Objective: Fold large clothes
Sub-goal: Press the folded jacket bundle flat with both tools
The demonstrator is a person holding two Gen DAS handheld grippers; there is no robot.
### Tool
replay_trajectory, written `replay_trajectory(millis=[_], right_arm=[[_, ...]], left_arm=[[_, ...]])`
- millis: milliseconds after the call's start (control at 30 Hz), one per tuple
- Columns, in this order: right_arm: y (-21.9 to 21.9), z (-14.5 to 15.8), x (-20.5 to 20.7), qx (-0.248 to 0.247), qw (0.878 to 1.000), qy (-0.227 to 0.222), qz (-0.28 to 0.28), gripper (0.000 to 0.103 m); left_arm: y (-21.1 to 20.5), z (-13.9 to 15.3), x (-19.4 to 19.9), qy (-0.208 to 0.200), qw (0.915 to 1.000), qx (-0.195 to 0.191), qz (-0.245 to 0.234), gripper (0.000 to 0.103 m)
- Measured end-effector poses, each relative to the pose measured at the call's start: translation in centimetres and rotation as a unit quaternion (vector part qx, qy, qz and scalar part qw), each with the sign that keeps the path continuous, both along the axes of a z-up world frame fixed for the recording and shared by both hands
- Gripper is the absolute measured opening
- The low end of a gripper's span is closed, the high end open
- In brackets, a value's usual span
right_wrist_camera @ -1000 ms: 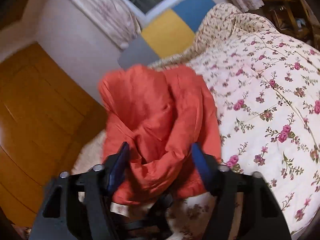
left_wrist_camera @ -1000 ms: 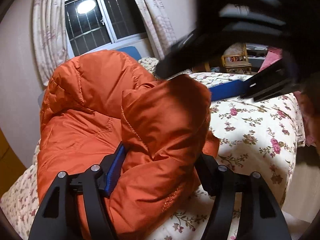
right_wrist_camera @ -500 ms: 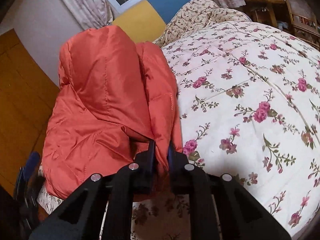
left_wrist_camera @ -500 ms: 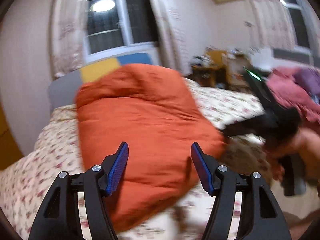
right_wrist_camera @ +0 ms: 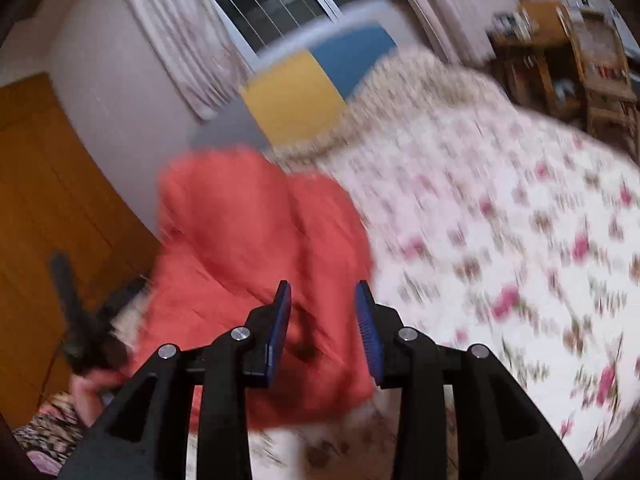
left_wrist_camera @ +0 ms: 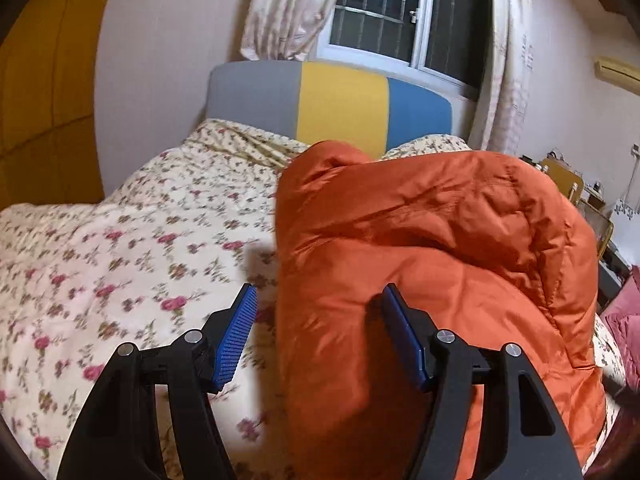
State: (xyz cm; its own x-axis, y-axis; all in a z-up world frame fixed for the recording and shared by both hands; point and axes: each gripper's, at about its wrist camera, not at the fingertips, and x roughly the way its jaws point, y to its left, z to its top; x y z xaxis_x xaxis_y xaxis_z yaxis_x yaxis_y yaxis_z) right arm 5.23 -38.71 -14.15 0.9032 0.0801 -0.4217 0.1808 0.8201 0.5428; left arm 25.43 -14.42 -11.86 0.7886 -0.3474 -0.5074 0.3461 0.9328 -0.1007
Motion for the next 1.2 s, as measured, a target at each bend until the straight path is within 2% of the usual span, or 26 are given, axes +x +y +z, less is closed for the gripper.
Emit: replay_trajectory(millis=[100,167,300,367,500,600,733,800,900,1200], right_arm=[[1.5,3.2,1.5,-0.033,0.998,-0.033,0.032,0.033],[2.8,4.8,3.6,-0.053,0.996,-0.037,0.066,0.031],[4.9,6.5,8.2,-0.085,0.990,-0.041,0.107,0.031],[6.1,6.7,11.0,-0.111,0.986,-0.025,0.121,0.029],[6.6,5.5,15.1,-0.134,0.982,0.012,0.130,0.027],[5.5,3.3,17.5,-0.161,0.979,0.043,0.119,0.019],[3.5,-0.2,18.8,-0.142,0.982,0.061,0.112,0.014],[3.3,-1.0,18.7,-0.147,0.982,0.057,0.106,0.014],[2.7,-2.1,19.2,-0.148,0.982,0.060,0.099,0.014],[0.9,-4.9,20.4,-0.094,0.989,0.068,0.088,0.012]], left_arm=[[-1.2,-0.2,-1.0,-0.015,0.9995,0.023,-0.018,0.064],[-1.7,-0.3,-1.1,-0.021,0.9990,0.031,-0.025,0.064],[-2.0,-0.3,-1.3,-0.011,0.9988,0.018,-0.045,0.064],[-1.9,-0.4,-1.1,-0.008,0.9989,0.013,-0.044,0.064],[-2.0,-0.6,-0.9,0.002,0.9989,0.001,-0.046,0.064],[-2.5,-0.6,-0.8,0.007,0.9989,0.001,-0.047,0.064],[-3.1,-0.7,-0.7,0.011,0.9986,-0.006,-0.051,0.067],[-3.6,-0.9,-0.7,0.013,0.9981,-0.009,-0.059,0.080],[-4.5,-1.2,-1.1,0.003,0.9978,0.004,-0.066,0.086],[-6.2,-1.9,-1.1,-0.011,0.9978,0.023,-0.061,0.092]])
